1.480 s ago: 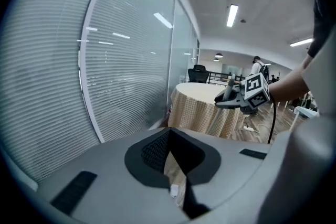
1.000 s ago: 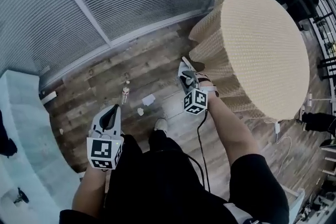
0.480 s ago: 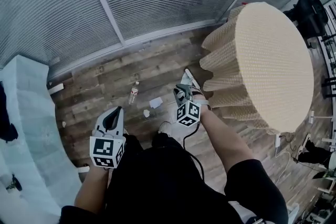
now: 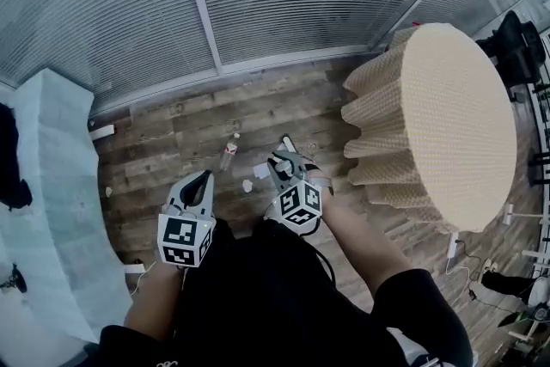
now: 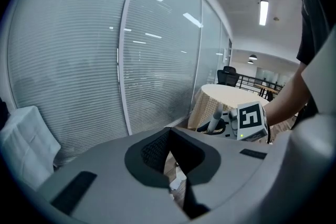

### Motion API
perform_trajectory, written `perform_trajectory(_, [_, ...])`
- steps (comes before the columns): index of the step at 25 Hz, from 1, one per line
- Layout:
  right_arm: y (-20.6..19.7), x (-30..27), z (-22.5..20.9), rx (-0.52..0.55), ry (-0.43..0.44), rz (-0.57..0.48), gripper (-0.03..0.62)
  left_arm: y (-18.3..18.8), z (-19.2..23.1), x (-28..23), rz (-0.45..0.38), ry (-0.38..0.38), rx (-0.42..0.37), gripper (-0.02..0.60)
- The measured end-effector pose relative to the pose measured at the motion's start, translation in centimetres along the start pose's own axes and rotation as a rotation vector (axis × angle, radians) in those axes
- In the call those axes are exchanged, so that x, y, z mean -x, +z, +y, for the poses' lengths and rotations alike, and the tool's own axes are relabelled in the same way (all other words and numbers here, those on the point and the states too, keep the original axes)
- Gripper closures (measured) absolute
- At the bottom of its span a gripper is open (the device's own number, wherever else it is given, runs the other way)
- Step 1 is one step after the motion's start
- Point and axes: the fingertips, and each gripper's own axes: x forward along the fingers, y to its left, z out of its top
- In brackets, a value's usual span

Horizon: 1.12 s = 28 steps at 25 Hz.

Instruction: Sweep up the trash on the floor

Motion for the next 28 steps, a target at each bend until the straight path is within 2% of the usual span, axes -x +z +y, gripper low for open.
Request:
perform_trajectory(7, [3.0,1.2,1.3,-0.044,0.022,-0.069,0.516,-0.7,1.6,0.9,-0.005,0.026,0.024,0.584])
perform_trajectory(14, [3.8,2.6,0.4,-0.06,-0.031,-0.068,0.516,-1.3,3.3,1.9,-0.015,0.048,0.048,0.584])
perform_trajectory(21, [8.8,2.8,-0.3,-0.021,-0.036,-0.113,0.516,-2.1,5.2,3.3,-0.029,0.066,0.081,0.584])
perform_trajectory(28, [14.3,-0.1,0.1,-0.019,-0.01,-0.14,0.517,-2.7,9.3,5.3,-0.053,0.116,0.102,0.584])
